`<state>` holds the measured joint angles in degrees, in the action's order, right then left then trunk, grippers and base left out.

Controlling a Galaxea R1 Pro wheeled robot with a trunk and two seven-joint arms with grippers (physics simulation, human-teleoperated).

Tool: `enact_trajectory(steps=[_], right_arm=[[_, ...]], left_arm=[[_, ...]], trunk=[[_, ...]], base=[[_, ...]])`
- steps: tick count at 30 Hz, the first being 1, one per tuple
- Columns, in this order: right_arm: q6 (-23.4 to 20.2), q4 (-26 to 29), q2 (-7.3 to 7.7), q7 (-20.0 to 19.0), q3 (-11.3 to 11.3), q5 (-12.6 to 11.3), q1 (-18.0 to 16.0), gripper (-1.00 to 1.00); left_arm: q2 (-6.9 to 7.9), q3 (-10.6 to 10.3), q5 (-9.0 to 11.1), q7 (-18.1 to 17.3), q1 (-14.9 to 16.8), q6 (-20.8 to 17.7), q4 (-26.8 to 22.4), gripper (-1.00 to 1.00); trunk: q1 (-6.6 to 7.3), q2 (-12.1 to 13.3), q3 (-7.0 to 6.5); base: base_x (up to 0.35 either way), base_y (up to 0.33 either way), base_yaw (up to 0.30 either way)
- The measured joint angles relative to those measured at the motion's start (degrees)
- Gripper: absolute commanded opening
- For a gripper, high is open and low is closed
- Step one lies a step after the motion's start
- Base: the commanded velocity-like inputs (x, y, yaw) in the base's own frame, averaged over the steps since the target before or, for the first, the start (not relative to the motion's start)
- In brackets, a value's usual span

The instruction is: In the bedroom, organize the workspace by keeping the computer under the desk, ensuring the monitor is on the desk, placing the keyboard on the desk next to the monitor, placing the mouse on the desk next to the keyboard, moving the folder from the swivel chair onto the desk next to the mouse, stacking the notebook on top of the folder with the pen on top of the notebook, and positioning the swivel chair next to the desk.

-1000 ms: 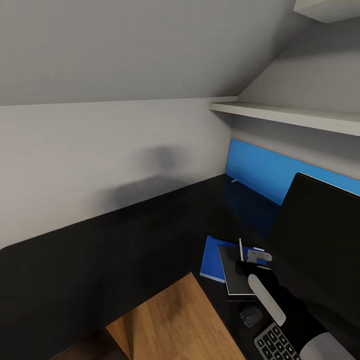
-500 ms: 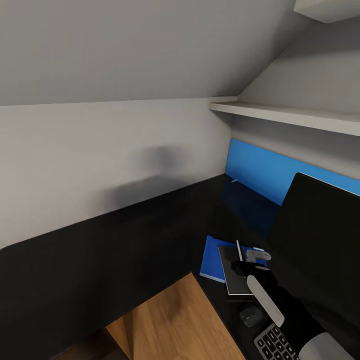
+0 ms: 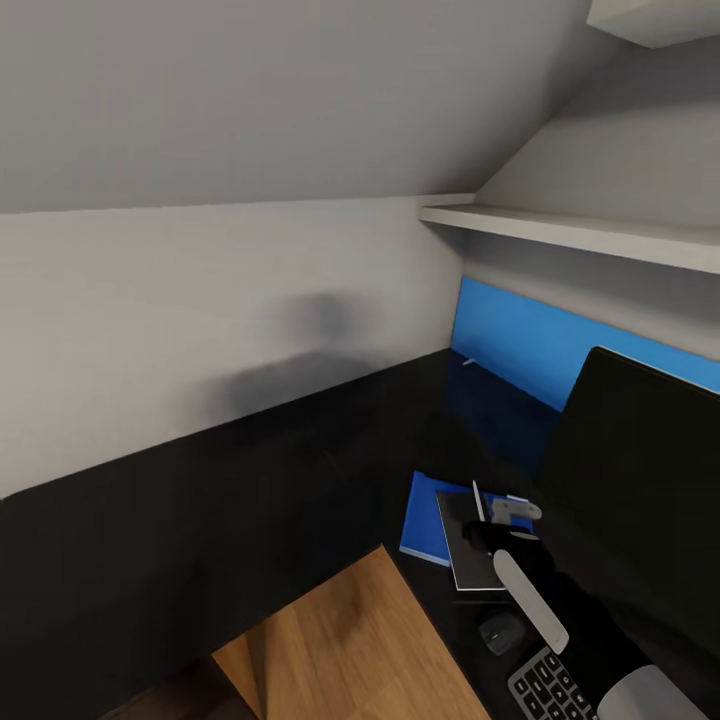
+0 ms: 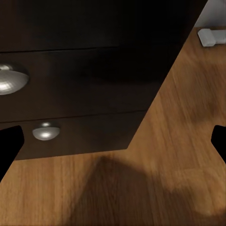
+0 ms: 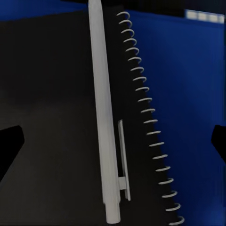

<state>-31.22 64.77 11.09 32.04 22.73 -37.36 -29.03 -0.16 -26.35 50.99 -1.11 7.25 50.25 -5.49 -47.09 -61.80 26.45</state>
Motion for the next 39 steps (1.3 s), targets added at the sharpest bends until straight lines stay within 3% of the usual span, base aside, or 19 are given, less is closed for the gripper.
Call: enact_trajectory(steps=[17,30,39], right_arm=[[1.8,6.8,-0.02,0.4,0.3,-0.2,0.0,1.0],[1.9,8.4,-1.09,0.6,6.1,-0.2,0.0,1.0],[2.9,8.4,-1.2,0.6,10.7,-0.2,0.0,1.0]], left_arm=[[-0.02,0.0,0.0,0.0,0.0,0.0,0.0,1.0],[0.04,0.0,0.0,0.0,0.0,-0.1,0.0,1.0],[0.0,0.0,0.0,0.0,0.0,-0.1,0.0,1.0]], trunk=[[3.74,6.8,-3.06],[3.96,7.2,-3.24],[3.96,7.2,-3.24]], base=[[0.0,0.0,0.01],[0.0,0.0,0.236],[0.0,0.0,0.066]])
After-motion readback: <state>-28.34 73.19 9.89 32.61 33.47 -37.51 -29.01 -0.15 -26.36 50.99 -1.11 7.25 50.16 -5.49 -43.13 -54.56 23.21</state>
